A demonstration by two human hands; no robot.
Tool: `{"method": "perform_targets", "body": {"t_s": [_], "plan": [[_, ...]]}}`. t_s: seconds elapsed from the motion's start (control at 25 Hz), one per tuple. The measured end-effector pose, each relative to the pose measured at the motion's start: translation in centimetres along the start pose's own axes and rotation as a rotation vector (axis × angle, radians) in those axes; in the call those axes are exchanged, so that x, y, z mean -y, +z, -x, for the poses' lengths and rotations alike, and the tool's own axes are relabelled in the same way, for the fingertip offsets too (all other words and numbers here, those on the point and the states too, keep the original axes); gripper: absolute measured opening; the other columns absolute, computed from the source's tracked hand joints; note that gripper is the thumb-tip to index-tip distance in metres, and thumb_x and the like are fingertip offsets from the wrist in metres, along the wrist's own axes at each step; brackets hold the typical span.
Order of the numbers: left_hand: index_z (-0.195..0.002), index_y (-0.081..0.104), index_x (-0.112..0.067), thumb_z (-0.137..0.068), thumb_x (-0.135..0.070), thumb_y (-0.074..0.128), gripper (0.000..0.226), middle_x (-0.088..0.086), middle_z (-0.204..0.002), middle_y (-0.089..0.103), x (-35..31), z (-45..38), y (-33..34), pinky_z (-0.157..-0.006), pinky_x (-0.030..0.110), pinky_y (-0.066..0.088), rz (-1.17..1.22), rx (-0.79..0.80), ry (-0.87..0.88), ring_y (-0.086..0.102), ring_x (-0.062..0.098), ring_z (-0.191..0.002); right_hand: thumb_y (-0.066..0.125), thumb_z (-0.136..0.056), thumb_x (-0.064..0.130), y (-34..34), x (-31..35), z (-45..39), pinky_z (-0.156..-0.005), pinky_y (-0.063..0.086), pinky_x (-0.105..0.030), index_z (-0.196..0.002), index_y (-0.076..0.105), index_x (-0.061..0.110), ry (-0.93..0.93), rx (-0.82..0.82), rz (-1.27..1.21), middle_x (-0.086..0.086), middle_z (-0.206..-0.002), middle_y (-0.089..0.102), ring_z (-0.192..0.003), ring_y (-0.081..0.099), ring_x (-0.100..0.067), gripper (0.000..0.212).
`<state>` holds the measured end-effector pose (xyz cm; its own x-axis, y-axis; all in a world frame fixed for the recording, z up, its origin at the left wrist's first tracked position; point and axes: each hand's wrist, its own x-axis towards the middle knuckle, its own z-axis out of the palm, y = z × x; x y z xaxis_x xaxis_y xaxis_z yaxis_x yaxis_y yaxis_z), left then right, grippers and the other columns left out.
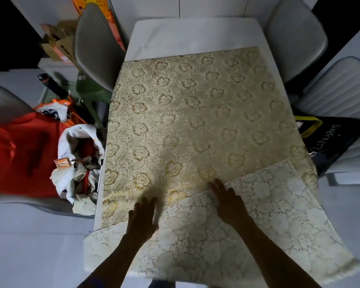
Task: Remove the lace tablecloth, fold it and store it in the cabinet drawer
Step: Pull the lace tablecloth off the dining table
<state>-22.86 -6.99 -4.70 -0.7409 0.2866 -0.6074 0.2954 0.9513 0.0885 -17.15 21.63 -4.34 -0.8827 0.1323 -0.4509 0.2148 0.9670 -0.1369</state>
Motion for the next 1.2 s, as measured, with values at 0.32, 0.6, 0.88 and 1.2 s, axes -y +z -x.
{"method": "perform_targets", "body": {"t_s": [0.32,0.6,0.88,1.2], "plan": [[-0.112,0.054,-0.022,-0.085,-0.034,0.068,0.033,-0.003,-0.128,0.050,0.4,1.3,-0.4,-0.090,0.033,0.049,0.183,-0.043,0.092,0.052,0.018,-0.115,0.057,-0.086,0.031,0.0,-2.3,-0.2,-0.082,0.047,-0.033,-0.103,0.061,0.020,-0.044,0.092,0.001,-0.001,-0.108,0.063,-0.105,0.061,-0.023,0.021],[-0.118,0.057,-0.024,-0.082,-0.008,0.065,0.041,0.012,-0.120,0.065,-2.7,-4.4,-14.9,-0.094,0.052,0.045,0.282,-0.723,0.230,0.060,0.033,-0.112,0.059,-0.086,0.016,-12.5,-4.4,-5.4,-0.076,0.046,-0.035,-0.106,0.056,0.021,0.223,-0.441,-0.376,-0.008,-0.112,0.061,-0.103,0.061,-0.032,0.021],[-0.141,0.042,-0.022,-0.083,-0.033,0.065,0.064,0.009,-0.149,0.037,-0.1,-2.5,-8.9,-0.095,0.044,0.048,0.221,-0.320,0.005,0.045,0.032,-0.127,0.057,-0.089,0.032,-7.2,0.7,-0.5,-0.114,0.032,-0.038,-0.149,0.028,0.025,-0.023,-0.233,-0.358,-0.003,-0.158,0.030,-0.141,0.035,-0.022,0.067],[-0.147,0.028,-0.015,-0.072,-0.049,0.079,0.097,0.019,-0.142,0.038,4.9,0.7,-1.9,-0.098,0.058,0.042,0.546,-0.219,-0.441,0.039,0.044,-0.126,0.083,-0.039,0.060,3.8,5.4,7.6,-0.076,0.059,-0.049,-0.124,0.067,0.022,-0.012,0.043,-0.037,-0.009,-0.137,0.059,-0.115,0.063,-0.038,0.094]]}}
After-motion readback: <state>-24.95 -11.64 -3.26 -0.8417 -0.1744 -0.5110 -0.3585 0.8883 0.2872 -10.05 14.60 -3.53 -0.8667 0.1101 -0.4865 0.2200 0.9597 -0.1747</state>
